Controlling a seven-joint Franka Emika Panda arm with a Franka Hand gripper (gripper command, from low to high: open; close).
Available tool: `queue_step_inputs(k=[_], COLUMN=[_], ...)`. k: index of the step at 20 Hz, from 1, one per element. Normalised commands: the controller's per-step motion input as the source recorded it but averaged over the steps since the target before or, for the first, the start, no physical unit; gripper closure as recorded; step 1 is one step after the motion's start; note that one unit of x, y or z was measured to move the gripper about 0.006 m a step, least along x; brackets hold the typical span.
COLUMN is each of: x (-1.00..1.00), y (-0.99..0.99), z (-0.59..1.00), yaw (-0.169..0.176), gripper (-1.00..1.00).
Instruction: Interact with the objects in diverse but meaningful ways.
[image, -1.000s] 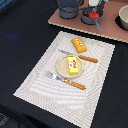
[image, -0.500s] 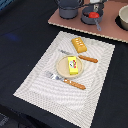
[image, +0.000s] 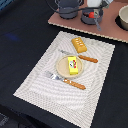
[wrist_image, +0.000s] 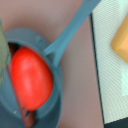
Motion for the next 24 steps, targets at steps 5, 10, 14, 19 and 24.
queue_step_inputs(k=[5, 10, 14, 19, 24], x=[0.09, -0.16, -0.66, -0.79, -0.83], y=[-0.75, -0.56, -0.32, -0.24, -0.04], z=[0.14, -0.04, -0.44, -0.55, -0.54], yaw=[-0.091, -0.128, -0.126, -0.111, -0.076], gripper=[-1.0, -1.0, -1.0, -1.0, -1.0])
